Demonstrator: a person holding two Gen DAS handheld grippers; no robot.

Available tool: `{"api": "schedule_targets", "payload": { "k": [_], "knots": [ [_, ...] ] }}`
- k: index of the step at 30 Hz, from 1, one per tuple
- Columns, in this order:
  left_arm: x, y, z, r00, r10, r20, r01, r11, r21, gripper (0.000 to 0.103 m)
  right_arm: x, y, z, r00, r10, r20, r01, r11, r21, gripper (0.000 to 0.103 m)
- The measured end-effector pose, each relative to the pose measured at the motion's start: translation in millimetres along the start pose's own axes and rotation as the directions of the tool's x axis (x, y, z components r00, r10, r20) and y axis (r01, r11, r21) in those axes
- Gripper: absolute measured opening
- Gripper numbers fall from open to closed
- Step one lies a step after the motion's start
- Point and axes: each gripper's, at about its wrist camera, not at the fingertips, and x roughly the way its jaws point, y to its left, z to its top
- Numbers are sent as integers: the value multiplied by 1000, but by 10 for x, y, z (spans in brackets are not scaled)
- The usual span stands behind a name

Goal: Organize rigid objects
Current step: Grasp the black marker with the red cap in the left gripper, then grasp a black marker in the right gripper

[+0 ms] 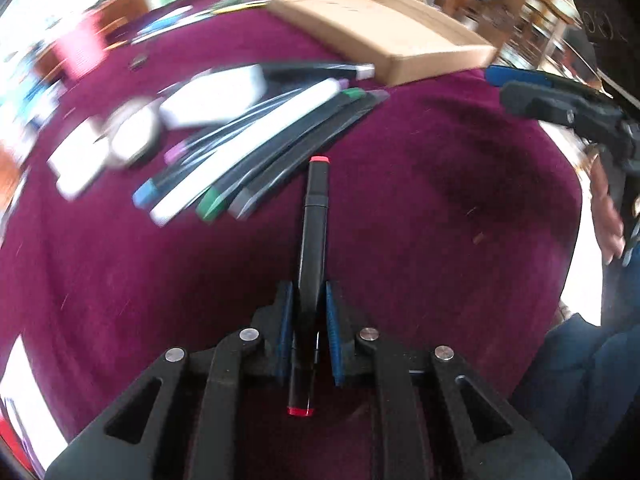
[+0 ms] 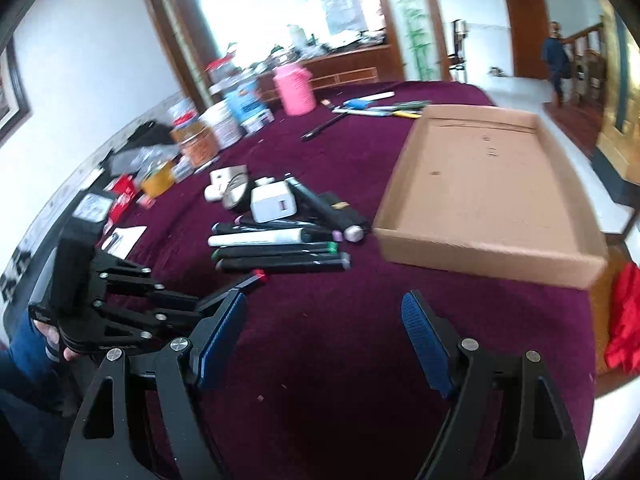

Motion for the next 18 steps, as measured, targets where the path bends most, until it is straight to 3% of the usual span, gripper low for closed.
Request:
{"api": "schedule_targets", "payload": {
  "k": [3, 5, 6, 7, 8, 10, 14, 18],
  "knots": [
    [-97, 267, -234, 999, 34, 22, -32, 994, -104, 14, 241, 114, 118, 997, 17, -75, -16, 1000, 16, 75],
    [-118, 397, -317, 999, 23, 37, -17, 986, -165, 13, 392, 248, 194, 995, 15, -100, -15, 1000, -4, 71],
    [-131, 473, -352, 999, -4, 52, 14, 979, -204, 13, 475, 331, 221, 992, 4, -124, -8, 999, -37, 65],
    [-129, 482, -362, 998, -13, 59, 25, 976, -215, 13, 564, 415, 247, 988, 7, -152, -20, 996, -84, 49],
    [-129, 497, -368, 998, -14, 64, 28, 975, -221, 13, 648, 473, 272, 984, 10, -176, -31, 992, -120, 39],
    [-133, 458, -395, 997, 6, 74, 10, 977, -214, 13, 791, 506, 298, 974, -40, -225, -1, 984, -177, 37],
    [-109, 414, -306, 996, 16, 91, 3, 978, -207, 13, 879, 459, 369, 971, -112, -212, 45, 954, -298, 37],
    [-96, 481, -293, 994, -14, 105, 38, 972, -233, 13, 1012, 272, 463, 963, -45, -267, -22, 970, -242, 37]
  ]
}}
